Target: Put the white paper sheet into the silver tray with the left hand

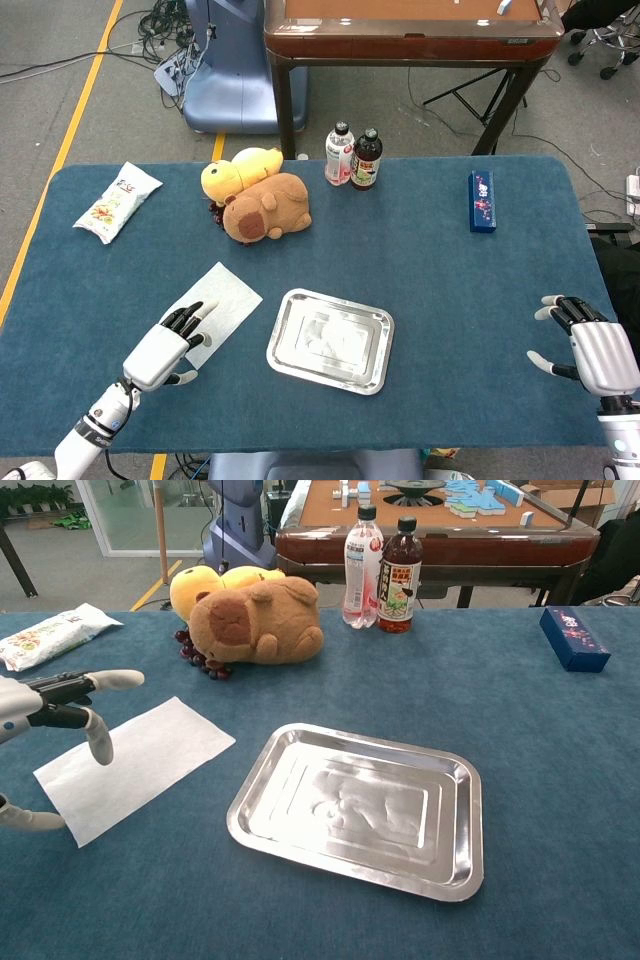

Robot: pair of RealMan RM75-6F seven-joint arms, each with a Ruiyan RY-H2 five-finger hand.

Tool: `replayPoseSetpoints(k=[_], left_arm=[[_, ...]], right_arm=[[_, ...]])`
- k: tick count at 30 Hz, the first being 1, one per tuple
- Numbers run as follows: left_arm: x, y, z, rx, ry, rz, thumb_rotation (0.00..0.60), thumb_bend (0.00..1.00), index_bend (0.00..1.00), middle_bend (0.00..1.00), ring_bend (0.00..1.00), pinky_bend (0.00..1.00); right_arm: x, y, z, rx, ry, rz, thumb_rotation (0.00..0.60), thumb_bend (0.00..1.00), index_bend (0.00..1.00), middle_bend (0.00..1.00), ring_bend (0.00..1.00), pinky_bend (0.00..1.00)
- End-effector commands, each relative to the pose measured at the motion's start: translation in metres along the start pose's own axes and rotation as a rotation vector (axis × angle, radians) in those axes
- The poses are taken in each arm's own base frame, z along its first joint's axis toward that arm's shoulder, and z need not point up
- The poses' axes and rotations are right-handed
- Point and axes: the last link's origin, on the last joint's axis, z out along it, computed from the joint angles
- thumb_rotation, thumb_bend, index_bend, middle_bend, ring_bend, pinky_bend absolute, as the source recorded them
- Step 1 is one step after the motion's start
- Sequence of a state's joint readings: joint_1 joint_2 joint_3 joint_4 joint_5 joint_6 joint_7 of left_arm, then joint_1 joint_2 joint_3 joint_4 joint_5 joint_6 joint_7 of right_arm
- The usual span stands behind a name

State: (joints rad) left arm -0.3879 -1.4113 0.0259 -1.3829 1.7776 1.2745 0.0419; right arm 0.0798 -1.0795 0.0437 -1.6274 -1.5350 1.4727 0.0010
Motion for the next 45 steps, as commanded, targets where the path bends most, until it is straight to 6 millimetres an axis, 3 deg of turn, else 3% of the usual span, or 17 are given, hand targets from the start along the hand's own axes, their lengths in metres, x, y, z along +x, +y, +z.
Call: replayPoseSetpoints(k=[1,19,45], left_arm=[[-0.005,-0.004,0.004,0.007,-0.016,0.009,0.600,0.06,0.45,0.00,0.00,0.14],[-0.017,-0.025,0.007,0.100,-0.088,-0.003,0.600,0.09,0.48,0.00,0.00,0.14],[-0.026,-0.045,0.009,0.130,-0.125,0.065,0.600,0.22,0.51,0.00,0.00,0.14]], right_arm=[[0.000,0.000,0.000,-0.001,0.001,0.002,0.600,0.09,0.41,0.31,0.24,0.44],[0.000,-0.001,-0.001,0.004,0.000,0.004,0.600,0.09,0.41,0.31,0.24,0.44],[0.002,0.003,0.001,-0.008,0.002,0.018,0.600,0.09,0.41,0.31,0.24,0.44]])
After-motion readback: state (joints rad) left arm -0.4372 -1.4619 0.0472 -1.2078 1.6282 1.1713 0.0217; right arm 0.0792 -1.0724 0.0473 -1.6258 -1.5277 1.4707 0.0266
